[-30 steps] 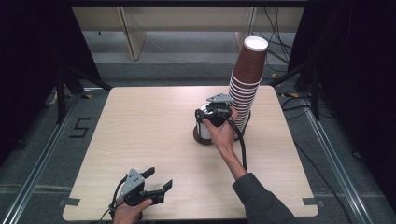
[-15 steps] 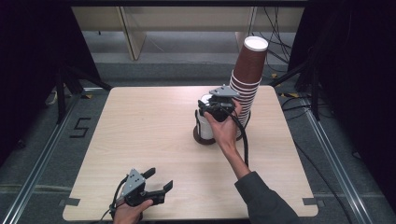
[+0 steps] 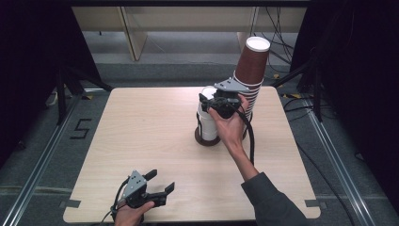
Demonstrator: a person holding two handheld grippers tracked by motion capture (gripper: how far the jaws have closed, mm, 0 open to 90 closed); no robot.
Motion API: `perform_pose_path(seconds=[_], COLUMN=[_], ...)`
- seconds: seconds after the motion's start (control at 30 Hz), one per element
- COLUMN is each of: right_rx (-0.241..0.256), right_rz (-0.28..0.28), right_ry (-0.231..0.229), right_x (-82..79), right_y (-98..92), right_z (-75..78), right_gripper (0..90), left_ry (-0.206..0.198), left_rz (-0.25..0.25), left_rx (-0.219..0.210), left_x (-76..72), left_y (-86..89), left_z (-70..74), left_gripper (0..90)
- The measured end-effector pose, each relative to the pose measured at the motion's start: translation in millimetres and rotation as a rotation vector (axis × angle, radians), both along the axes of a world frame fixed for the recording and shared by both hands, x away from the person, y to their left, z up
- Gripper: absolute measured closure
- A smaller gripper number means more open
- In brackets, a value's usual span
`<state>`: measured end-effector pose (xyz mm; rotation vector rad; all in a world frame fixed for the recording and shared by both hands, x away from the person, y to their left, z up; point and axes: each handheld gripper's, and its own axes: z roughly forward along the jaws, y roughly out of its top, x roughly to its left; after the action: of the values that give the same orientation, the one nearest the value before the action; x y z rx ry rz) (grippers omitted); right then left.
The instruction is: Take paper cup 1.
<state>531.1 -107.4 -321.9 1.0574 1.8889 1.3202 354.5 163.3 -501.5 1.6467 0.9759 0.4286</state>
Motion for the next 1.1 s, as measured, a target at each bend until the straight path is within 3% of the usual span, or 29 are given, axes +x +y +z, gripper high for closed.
perform_pose_path(seconds=[0.23, 0.27, 0.3, 0.37, 0.53, 0.8, 1.0, 1.1], right_rx=[0.011, 0.011, 0.028, 0.02, 0.016, 0.021, -0.005, -0.01], right_rz=[0.134, 0.134, 0.164, 0.187, 0.269, 0.335, 0.338, 0.36], right_ry=[-0.015, -0.015, 0.003, 0.002, 0.035, 0.101, 0.124, 0.156], right_x=[-32.8, -32.8, -45.3, -48.7, -75.4, -89.0, -91.2, -94.9], right_y=[-3.2, -3.2, -2.8, -3.3, -6.1, -9.9, -10.2, -7.3], right_z=[7.2, 7.2, 3.9, 2.4, -18.0, -43.9, -57.6, -68.7], right_gripper=[35.6, 35.6, 35.6, 35.6, 35.6, 35.6, 35.6, 35.6], left_ry=[-0.003, -0.003, -0.002, 0.0, -0.007, -0.015, -0.017, -0.01], left_rz=[-0.005, -0.005, -0.006, -0.002, -0.003, -0.014, -0.017, -0.01], left_rx=[-0.003, -0.003, 0.0, 0.005, -0.009, -0.01, -0.006, 0.003], left_x=[0.8, 0.8, 0.7, 0.5, 1.8, 2.8, 2.5, 2.3], left_y=[-0.6, -0.6, -0.5, -0.4, -0.6, -2.3, -0.4, -0.3], left_z=[-0.6, -0.6, -0.8, -0.6, -1.8, -2.3, -2.0, -1.6], left_gripper=[14.5, 14.5, 14.5, 14.5, 14.5, 14.5, 14.5, 14.5])
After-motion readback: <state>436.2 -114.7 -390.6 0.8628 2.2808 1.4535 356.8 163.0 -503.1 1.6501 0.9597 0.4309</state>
